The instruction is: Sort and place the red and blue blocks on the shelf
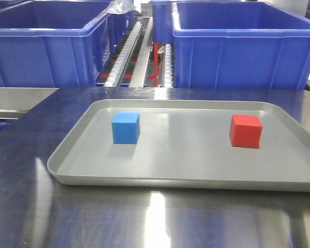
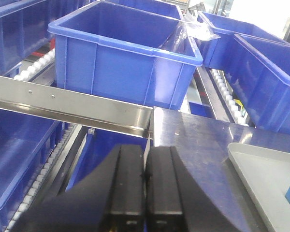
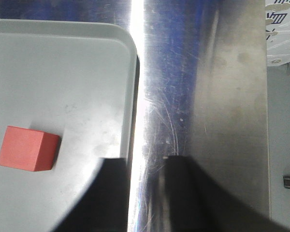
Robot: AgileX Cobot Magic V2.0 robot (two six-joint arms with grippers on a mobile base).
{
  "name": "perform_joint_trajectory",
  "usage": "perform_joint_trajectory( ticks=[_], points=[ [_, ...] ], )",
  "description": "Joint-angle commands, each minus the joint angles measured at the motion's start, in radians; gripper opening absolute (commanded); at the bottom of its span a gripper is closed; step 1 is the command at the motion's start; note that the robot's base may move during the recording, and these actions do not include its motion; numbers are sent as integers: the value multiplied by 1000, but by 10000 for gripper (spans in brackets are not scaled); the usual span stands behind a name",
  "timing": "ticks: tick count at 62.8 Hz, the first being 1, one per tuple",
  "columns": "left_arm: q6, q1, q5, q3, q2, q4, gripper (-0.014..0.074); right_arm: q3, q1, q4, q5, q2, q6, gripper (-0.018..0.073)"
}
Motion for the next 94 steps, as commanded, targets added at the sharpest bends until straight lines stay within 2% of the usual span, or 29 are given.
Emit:
perform_joint_trajectory(
  ticks=[1,34,58,64,75,82,94],
  points=[
    [0,0,-94,29,-18,-5,124,-37,6,1,-55,-22,-8,453],
    [0,0,-94,29,-18,-5,124,-45,119,32,-93,2,-8,456],
    [0,0,-94,29,-18,-5,124,-45,174,53,-115,69,-8,459],
    [0,0,-94,29,-18,-5,124,-45,190,53,-120,85,-8,491],
    [0,0,-94,29,-18,-5,124,-45,200,92,-139,110,-8,617],
    [0,0,-94,29,-18,-5,124,-45,202,106,-146,127,-8,617],
    [0,0,-94,29,-18,-5,124,-46,248,112,-192,155,-8,617]
  ],
)
